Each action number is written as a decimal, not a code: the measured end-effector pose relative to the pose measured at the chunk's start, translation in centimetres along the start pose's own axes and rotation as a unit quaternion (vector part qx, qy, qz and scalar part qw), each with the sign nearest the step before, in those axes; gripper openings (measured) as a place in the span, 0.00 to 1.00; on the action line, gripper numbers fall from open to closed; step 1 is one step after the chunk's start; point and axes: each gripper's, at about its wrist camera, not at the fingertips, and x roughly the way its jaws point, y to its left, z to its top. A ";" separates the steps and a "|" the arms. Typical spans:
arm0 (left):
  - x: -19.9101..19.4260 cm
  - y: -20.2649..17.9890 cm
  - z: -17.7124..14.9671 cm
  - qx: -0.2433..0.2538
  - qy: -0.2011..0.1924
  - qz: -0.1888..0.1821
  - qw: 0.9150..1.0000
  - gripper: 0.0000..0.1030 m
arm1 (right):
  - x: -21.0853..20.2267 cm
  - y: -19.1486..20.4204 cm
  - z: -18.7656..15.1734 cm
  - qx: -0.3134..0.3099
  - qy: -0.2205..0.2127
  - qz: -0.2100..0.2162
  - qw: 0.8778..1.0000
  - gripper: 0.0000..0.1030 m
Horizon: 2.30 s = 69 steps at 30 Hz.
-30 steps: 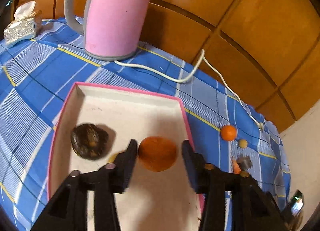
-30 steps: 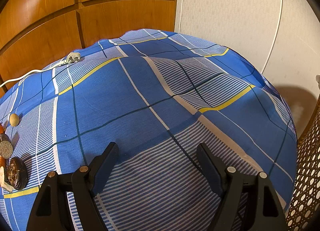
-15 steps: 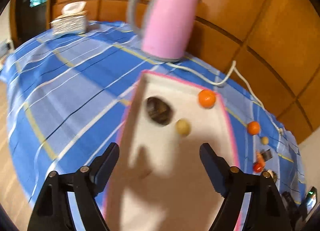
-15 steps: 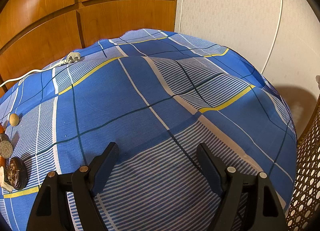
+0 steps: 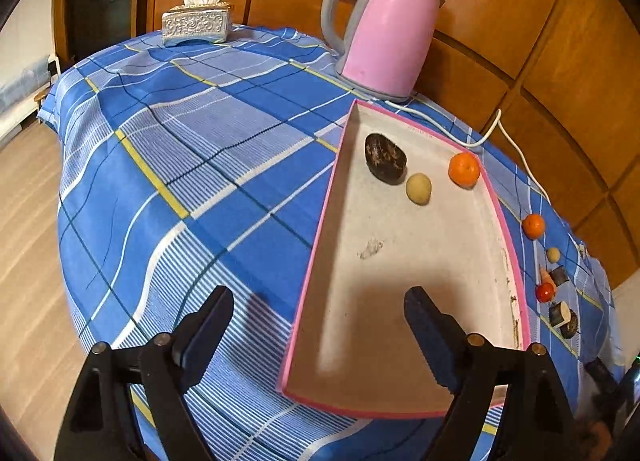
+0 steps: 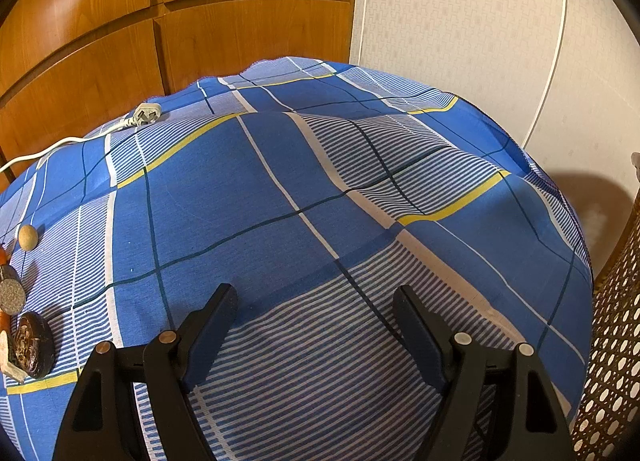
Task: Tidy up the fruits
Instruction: 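Reach the right gripper to the orange carrot and grasp it, then carry the carrot with the right gripper into the tray and release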
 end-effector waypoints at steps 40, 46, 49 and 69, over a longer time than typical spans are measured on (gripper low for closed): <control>1.6 2.7 -1.5 -0.040 0.020 0.016 0.999 0.94 | -8.4 17.1 0.7 -0.196 0.126 0.370 0.899 0.33; 1.7 3.0 -1.5 -0.043 0.024 0.018 0.999 0.95 | -5.4 21.8 -0.2 -0.226 0.184 0.296 0.910 0.32; 2.0 3.0 -1.5 -0.043 0.028 0.020 0.998 0.96 | -4.3 21.9 -0.1 -0.207 0.193 0.284 0.916 0.32; 1.7 2.4 -1.4 -0.032 0.024 0.016 0.999 0.96 | -2.7 20.3 1.3 -0.175 0.203 0.327 0.906 0.18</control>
